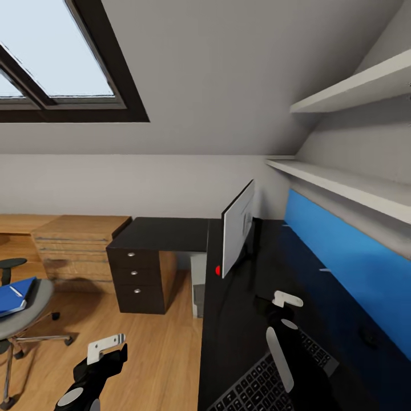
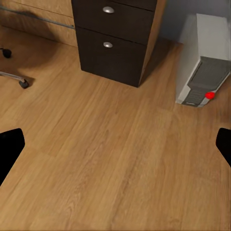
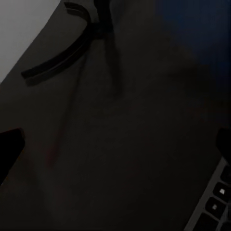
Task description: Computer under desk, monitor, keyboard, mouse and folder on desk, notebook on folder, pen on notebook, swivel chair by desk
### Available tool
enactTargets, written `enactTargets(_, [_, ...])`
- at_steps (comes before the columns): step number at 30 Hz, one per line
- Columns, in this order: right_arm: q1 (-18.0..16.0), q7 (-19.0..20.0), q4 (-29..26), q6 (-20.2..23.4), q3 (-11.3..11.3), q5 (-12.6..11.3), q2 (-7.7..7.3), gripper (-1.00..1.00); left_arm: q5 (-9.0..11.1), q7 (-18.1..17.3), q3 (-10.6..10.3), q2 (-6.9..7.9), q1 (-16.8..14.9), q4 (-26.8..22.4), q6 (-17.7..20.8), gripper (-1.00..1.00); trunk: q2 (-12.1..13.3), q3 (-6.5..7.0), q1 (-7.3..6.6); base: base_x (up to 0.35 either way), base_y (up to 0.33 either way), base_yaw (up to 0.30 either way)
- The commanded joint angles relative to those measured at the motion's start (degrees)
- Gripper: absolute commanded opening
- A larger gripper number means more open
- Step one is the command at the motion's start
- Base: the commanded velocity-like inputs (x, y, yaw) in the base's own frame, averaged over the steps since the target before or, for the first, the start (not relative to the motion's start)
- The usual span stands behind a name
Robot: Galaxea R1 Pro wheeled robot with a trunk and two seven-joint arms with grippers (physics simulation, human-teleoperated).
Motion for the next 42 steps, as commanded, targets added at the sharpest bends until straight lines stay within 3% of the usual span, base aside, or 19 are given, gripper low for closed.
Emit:
enactTargets(1, [-0.03, -0.27, -0.07, 0.17, -0.04, -0.49, -0.05, 1.00, 0.29, 0.23, 0.01, -0.03, -0.01, -0.09, 0.26, 1.00, -0.04, -0.07, 0.01, 0.032, -0.036, -0.055])
enactTargets(22, [-0.03, -0.19, 0.00, 0.12, -0.10, -0.56, -0.67, 1.00, 0.29, 0.14, -0.03, -0.04, -0.01, -0.18, 0.31, 1.00, -0.04, -0.07, 0.01, 0.005, -0.017, -0.233])
enactTargets(42, [-0.03, -0.28, 0.09, 0.12, -0.02, -0.56, -0.67, 1.00, 0.29, 0.32, 0.01, -0.03, -0.01, -0.27, 0.22, 1.00, -0.04, -0.07, 0.01, 0.000, -0.299, -0.051])
